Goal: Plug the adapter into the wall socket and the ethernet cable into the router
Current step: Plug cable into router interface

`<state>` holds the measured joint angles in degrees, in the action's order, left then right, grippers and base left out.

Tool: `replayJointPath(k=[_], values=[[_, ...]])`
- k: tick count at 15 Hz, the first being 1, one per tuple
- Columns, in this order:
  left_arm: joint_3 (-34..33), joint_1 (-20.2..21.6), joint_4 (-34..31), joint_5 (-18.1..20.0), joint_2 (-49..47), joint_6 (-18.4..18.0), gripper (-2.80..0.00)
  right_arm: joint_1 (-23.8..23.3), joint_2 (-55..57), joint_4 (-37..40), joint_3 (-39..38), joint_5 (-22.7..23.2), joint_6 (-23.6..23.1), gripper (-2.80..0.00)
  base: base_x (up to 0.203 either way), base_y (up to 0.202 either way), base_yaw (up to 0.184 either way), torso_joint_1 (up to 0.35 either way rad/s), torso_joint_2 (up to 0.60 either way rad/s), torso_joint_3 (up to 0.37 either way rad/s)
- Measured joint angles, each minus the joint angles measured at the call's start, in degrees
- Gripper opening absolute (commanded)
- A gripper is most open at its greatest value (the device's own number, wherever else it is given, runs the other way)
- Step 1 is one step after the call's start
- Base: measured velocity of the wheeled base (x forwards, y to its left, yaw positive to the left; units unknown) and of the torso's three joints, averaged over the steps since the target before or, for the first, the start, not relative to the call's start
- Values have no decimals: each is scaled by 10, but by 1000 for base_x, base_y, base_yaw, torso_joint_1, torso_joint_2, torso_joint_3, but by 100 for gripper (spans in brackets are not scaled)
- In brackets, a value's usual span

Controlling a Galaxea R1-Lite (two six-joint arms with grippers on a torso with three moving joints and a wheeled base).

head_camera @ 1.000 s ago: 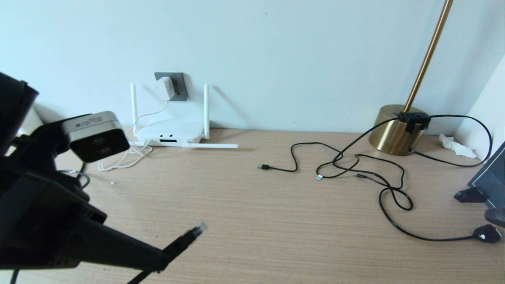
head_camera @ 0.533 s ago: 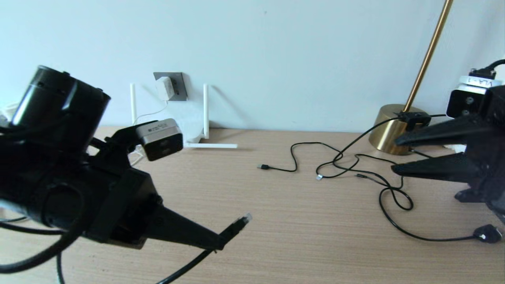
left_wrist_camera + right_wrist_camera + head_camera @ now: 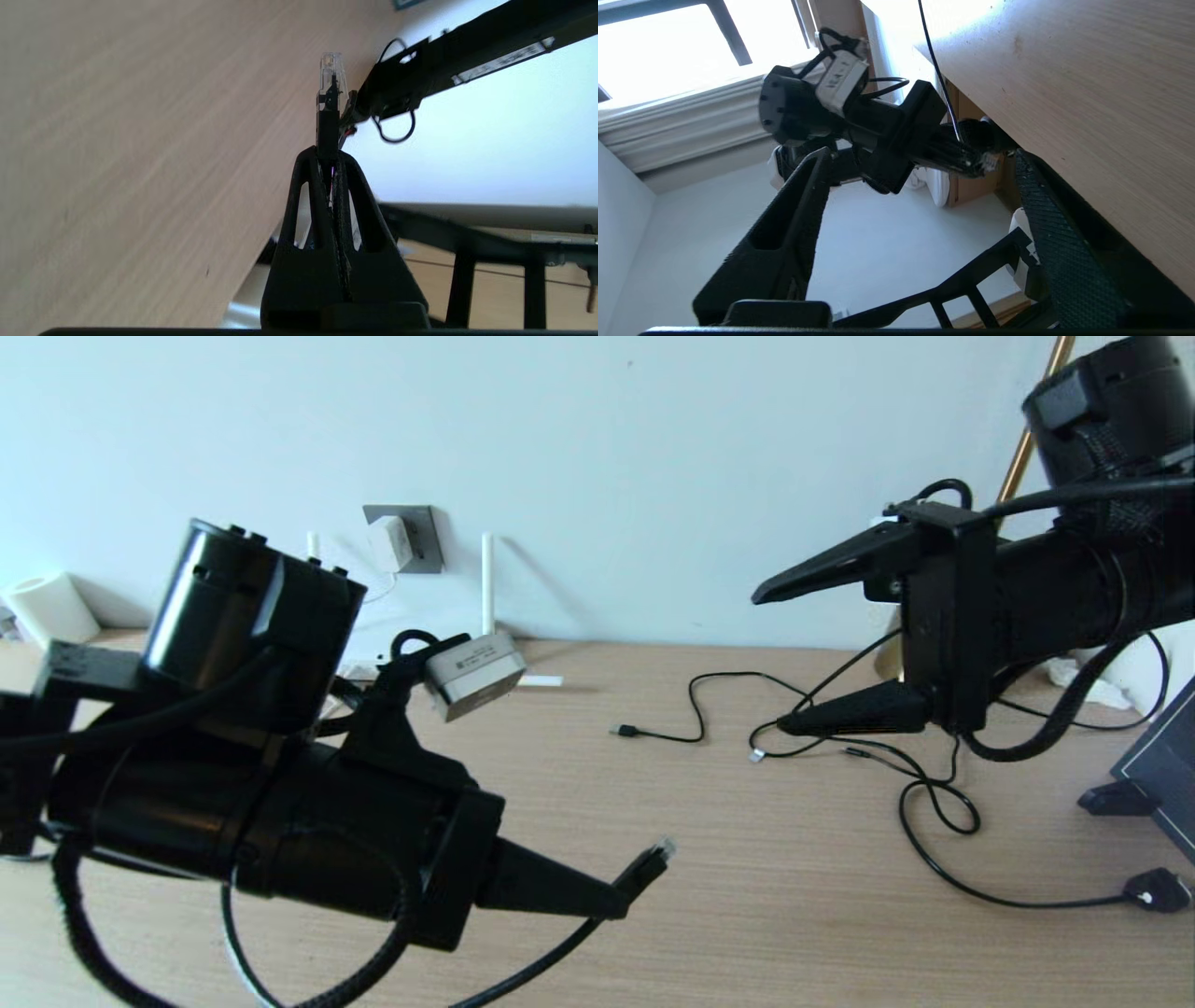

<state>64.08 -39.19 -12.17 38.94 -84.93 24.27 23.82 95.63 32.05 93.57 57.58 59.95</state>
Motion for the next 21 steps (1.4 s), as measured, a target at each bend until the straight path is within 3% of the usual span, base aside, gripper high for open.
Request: replayJointPath(k=[4, 9, 10, 17, 21], values=[[54, 3, 2, -21, -34, -17, -280, 24, 24, 1, 6, 2, 26, 0, 0, 0, 0, 0, 0, 0], [50, 8, 11, -161, -58, -161, -280, 31, 43, 1, 35, 20, 68, 0, 0, 0, 0, 0, 0, 0], [57, 8, 11, -177, -58, -176, -280, 36, 49, 0, 49, 20, 74, 0, 0, 0, 0, 0, 0, 0], [169, 7, -12, -191, -71, -204, -280, 51, 96, -1, 83, 15, 71, 0, 0, 0, 0, 0, 0, 0], [202, -1, -38, -204, -78, -215, -280, 51, 103, -3, 83, 13, 66, 0, 0, 0, 0, 0, 0, 0]])
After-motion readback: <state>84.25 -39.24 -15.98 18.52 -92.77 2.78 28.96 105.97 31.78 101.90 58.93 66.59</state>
